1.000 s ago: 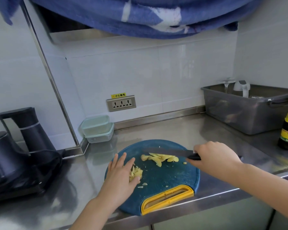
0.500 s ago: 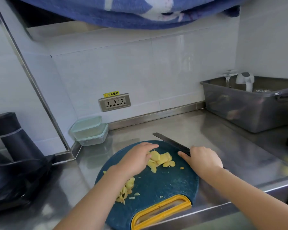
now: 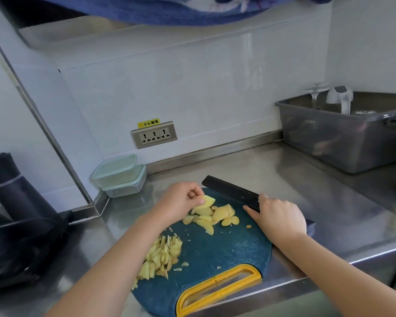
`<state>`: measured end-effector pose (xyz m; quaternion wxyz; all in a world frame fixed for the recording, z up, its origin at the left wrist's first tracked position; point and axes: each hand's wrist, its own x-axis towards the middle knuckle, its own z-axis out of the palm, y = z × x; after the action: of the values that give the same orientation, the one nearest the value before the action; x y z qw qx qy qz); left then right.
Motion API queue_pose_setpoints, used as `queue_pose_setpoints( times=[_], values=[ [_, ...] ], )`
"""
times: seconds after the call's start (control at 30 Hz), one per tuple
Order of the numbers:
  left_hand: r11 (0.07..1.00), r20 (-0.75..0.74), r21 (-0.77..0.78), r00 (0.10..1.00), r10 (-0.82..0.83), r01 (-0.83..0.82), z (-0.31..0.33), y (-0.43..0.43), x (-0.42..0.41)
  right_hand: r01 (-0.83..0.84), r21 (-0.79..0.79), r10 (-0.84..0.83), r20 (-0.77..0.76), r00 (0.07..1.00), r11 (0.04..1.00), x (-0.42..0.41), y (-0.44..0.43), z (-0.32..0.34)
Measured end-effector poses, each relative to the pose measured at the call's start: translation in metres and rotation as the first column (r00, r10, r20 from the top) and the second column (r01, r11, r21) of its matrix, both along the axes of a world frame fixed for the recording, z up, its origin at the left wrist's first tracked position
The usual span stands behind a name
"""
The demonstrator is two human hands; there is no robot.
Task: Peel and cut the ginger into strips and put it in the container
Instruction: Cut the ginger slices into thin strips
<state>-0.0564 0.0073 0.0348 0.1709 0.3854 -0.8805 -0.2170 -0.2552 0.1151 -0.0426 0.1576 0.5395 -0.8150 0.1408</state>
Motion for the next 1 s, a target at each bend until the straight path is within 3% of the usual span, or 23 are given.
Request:
queue_pose_setpoints(
  times=[0.07,0.2,0.43,0.67,0.83,1.0],
  values=[
    [0.995,0.029,0.096,0.999,-0.022,0.019,0.005,0.007,0.006,-0.010,-0.017,0.010,0.009,1.000,1.000,-0.001,-0.001,-0.001],
    [0.951,0.236,0.292,0.957,-0.171,0.098,-0.004,0.030,0.011,-0.015,-0.038,0.015,0.013,1.000,0.999,-0.002,-0.001,-0.003],
    [1.000,0.142,-0.010,0.990,0.023,-0.021,-0.023,0.018,0.005,-0.017,-0.042,0.018,0.026,0.999,0.999,-0.002,-0.002,-0.004],
    [0.994,0.153,0.107,0.988,-0.023,0.007,-0.026,0.002,0.005,-0.028,-0.043,0.029,0.027,0.999,0.999,-0.002,-0.003,-0.004],
    [0.998,0.120,0.028,0.992,0.049,-0.053,-0.022,-0.008,0.002,-0.030,-0.040,0.030,0.018,0.999,0.999,-0.002,-0.002,-0.002],
    [0.998,0.340,0.068,0.940,-0.033,0.011,-0.022,-0.018,-0.010,-0.031,-0.030,0.032,0.020,0.999,0.999,0.000,0.000,0.000]
  ],
)
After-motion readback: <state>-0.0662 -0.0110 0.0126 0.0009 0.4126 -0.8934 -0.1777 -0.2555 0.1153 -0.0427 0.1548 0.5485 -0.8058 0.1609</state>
